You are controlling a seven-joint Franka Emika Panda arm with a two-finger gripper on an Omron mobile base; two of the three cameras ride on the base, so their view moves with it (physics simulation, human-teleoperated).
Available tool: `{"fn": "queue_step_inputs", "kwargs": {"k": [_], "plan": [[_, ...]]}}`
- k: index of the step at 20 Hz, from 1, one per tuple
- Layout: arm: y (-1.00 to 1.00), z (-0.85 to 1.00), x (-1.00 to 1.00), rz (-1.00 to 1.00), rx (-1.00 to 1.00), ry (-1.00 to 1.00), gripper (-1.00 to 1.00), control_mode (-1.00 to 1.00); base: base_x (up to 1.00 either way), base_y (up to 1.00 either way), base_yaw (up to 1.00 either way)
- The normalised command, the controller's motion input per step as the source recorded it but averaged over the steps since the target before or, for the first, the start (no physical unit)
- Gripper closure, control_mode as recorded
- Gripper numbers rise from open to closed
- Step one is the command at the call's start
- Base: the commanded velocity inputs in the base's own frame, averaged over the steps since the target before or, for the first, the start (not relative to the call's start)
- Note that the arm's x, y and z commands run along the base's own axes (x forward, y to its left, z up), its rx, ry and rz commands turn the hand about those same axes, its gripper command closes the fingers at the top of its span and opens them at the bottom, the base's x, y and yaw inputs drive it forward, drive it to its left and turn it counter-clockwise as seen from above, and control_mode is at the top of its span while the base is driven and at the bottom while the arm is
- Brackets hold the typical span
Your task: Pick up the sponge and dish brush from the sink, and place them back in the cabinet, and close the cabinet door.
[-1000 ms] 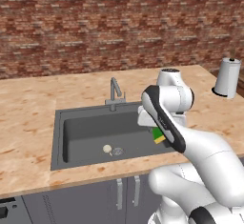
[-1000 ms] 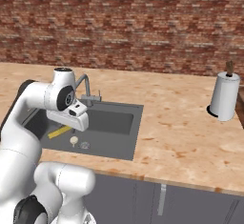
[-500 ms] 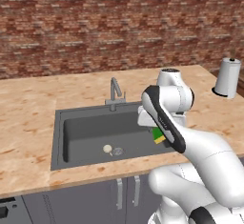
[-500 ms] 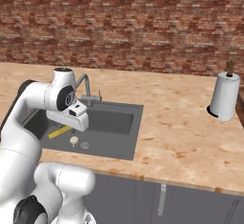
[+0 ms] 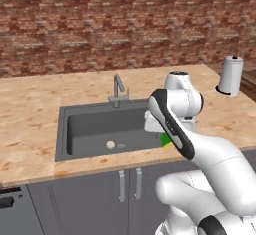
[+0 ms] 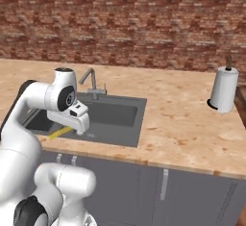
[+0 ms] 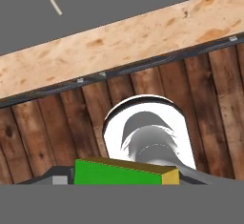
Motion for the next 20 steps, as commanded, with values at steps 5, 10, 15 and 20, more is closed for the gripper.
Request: {"fn": "queue_step_inputs", "kwargs": {"k": [5,10,15,20], "plan": [[0.0,0.0,0.0,0.0,0.0,0.0,1.0,1.0,-0.39,0.0,0.0],[0.0,0.0,0.0,0.0,0.0,0.0,1.0,1.0,-0.29,0.0,0.3],[0.0,0.0,0.0,0.0,0.0,0.0,1.0,1.0,-0.15,0.01,0.56],[0.0,0.0,0.0,0.0,0.0,0.0,1.0,1.0,-0.08,0.02,0.62]]}}
